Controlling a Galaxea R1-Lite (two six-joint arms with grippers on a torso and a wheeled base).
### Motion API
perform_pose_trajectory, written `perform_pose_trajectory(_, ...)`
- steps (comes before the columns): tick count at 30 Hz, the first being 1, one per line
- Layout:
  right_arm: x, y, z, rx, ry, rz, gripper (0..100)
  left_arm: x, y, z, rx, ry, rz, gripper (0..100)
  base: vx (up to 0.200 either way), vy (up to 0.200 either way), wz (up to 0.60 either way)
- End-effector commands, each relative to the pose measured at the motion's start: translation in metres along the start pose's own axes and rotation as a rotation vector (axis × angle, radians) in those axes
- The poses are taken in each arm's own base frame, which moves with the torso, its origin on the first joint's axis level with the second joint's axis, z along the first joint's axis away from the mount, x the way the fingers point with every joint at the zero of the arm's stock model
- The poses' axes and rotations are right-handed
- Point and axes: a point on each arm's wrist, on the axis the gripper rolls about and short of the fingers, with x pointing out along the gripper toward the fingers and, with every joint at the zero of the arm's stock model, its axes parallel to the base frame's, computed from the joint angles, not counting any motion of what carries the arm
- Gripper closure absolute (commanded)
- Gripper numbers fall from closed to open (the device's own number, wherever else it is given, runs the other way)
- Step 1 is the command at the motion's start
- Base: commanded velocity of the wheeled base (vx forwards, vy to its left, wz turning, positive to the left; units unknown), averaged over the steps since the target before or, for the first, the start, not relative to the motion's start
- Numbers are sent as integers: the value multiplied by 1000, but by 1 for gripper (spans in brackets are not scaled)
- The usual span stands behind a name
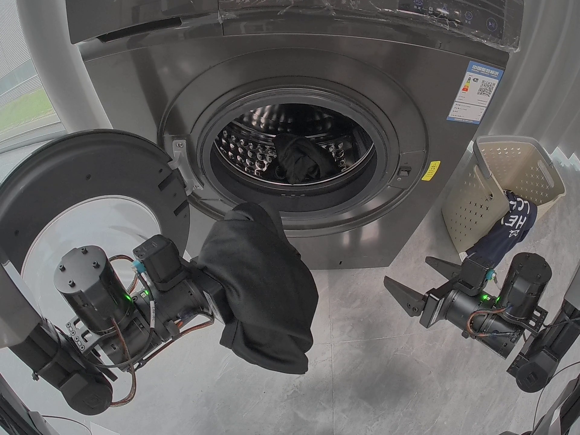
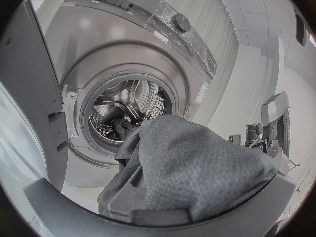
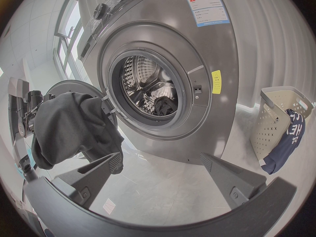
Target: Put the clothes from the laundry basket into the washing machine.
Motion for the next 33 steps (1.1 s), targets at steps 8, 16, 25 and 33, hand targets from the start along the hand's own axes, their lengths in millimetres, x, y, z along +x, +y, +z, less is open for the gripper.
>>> perform_pose_trajectory(8,0,3,-3,0,15,12,0,3,-3,-9,3,31,-7,100,75,0,0)
perform_pose_trajectory(16,0,6,-3,1,16,24,0,4,-6,-11,2,41,-20,100,75,0,0)
perform_pose_trajectory(25,0,9,-4,1,18,33,0,4,-6,-12,2,43,-20,100,133,0,0)
perform_pose_trajectory(33,-1,13,-4,7,19,39,0,3,-10,-14,2,53,-26,100,100,0,0)
